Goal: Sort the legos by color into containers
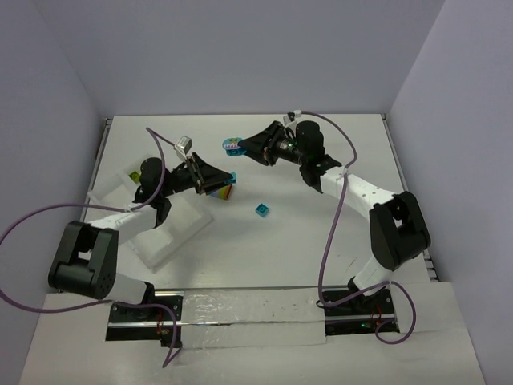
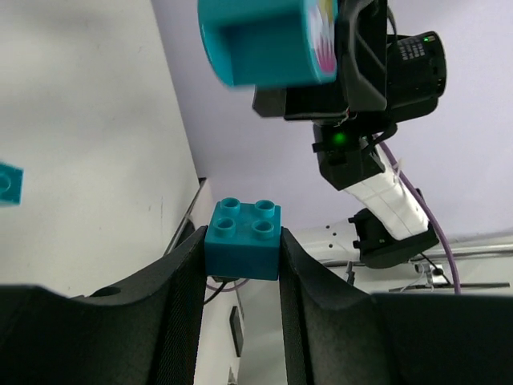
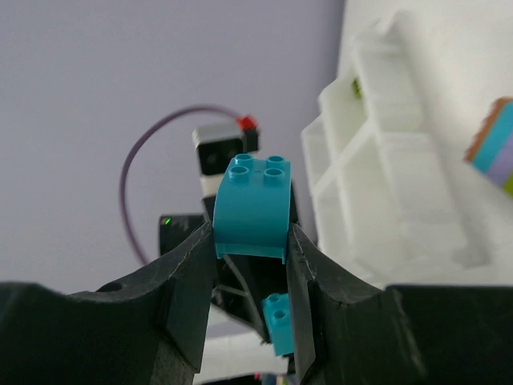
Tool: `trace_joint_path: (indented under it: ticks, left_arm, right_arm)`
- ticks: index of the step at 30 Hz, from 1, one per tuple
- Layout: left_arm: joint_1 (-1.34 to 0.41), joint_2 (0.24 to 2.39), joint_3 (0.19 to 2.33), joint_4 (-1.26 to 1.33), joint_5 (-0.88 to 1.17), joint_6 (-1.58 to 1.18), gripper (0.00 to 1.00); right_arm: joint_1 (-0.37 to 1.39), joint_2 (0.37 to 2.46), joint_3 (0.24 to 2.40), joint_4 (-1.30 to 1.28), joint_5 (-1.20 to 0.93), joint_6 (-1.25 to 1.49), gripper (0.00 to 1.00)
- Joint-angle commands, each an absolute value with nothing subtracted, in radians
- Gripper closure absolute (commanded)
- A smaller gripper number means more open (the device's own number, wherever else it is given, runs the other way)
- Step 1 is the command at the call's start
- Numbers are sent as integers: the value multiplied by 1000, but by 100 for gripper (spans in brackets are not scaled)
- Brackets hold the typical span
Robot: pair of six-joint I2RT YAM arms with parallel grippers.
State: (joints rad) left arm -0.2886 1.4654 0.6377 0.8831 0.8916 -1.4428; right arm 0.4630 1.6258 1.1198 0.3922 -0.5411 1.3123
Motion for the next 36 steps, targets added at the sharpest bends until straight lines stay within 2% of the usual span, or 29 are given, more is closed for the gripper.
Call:
trace_joint_path:
  ticks: [1,4,8,12,14,16,23,27,32,35,36]
  left_arm:
    - [-288,1307,768,213,782,-1051,100]
    - [-247,1271,839,-147,650,-868,100]
    - [-97,1199,895,-361,527,-796,100]
    - [-64,1221,1024,-593,229,-707,100]
    - [-64,1257,1040,-640,150,-697,100]
    - [-64,1270,1007,-599,159,-708,100]
    - [-63,1280,933,-552,88,-772,97]
    - [-63,1262,898,-544,75,-800,79]
    - [-64,1253,871,-555,71,-800,28]
    - [-63,1250,884,-554,92,-798,16]
    - [-63,1248,897,-559,98,-796,14]
  right_arm:
    - [412,1525,1113,256,-392,1177,100]
    - [367,1495,1094,193,-353,1122,100]
    - [326,1444,1074,110,-302,1014,100]
    - [319,1410,1055,55,-276,952,100]
    - [325,1404,1055,38,-282,917,100]
    - [328,1417,1067,15,-305,874,100]
    - [426,1495,1244,-184,-290,687,100]
    - [484,1548,1322,-200,-305,673,100]
    - [590,1625,1463,-263,-264,632,100]
    - [669,1674,1516,-271,-284,614,100]
    - [694,1689,1540,-278,-284,605,100]
